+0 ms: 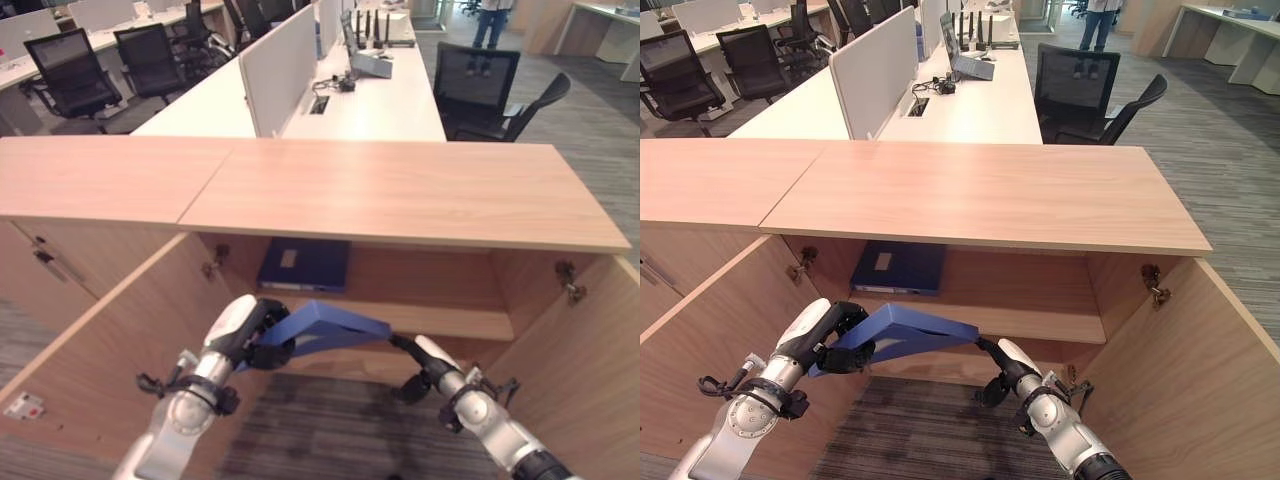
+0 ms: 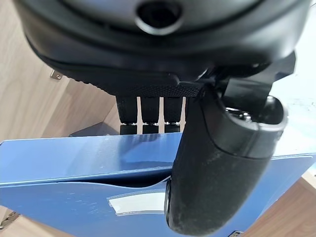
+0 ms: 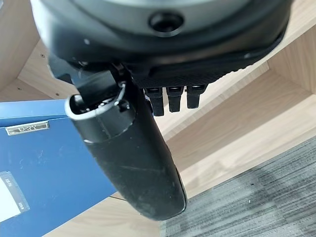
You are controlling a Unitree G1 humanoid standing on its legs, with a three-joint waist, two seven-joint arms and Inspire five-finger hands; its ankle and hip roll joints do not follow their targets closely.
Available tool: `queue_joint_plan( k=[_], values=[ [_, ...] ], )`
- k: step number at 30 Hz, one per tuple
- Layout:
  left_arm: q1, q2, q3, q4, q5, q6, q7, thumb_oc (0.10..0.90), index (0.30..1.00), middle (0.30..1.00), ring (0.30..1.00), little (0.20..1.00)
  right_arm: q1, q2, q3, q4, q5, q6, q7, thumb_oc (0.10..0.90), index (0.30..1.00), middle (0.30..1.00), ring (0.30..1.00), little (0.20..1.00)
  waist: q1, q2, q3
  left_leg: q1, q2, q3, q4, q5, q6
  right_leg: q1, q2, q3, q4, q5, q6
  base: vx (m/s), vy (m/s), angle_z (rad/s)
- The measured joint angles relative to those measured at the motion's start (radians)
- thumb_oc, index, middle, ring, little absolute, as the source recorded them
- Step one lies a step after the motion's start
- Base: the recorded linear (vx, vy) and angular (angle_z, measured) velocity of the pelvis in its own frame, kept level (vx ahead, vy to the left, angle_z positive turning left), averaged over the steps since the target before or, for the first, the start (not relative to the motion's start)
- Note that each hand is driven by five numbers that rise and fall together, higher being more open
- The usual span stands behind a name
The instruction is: Put the empty folder in the office cabinet
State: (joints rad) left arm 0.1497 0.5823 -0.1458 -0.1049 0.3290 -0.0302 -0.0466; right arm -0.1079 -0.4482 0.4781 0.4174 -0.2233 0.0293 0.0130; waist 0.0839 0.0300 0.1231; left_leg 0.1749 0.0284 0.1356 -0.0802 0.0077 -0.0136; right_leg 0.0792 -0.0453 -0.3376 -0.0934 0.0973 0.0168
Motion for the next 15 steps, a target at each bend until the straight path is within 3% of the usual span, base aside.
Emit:
queue_joint_plan(
  k=[15],
  values=[
    [0.067,-0.01,0.033,0.059,0.079,-0.004,0.003,0.4,0.3,0.3,0.3,0.3,0.042,0.0,-0.031,0.0,-0.001,0.001,0.001,0.8,0.9,0.9,0.9,0.9,0.0,0.0,0.002,0.001,0.0,0.002,0.0,0.0,0.0,0.001,0.0,0.0,0.0,0.0,0.0,0.0,0.0,0.0]
  ],
)
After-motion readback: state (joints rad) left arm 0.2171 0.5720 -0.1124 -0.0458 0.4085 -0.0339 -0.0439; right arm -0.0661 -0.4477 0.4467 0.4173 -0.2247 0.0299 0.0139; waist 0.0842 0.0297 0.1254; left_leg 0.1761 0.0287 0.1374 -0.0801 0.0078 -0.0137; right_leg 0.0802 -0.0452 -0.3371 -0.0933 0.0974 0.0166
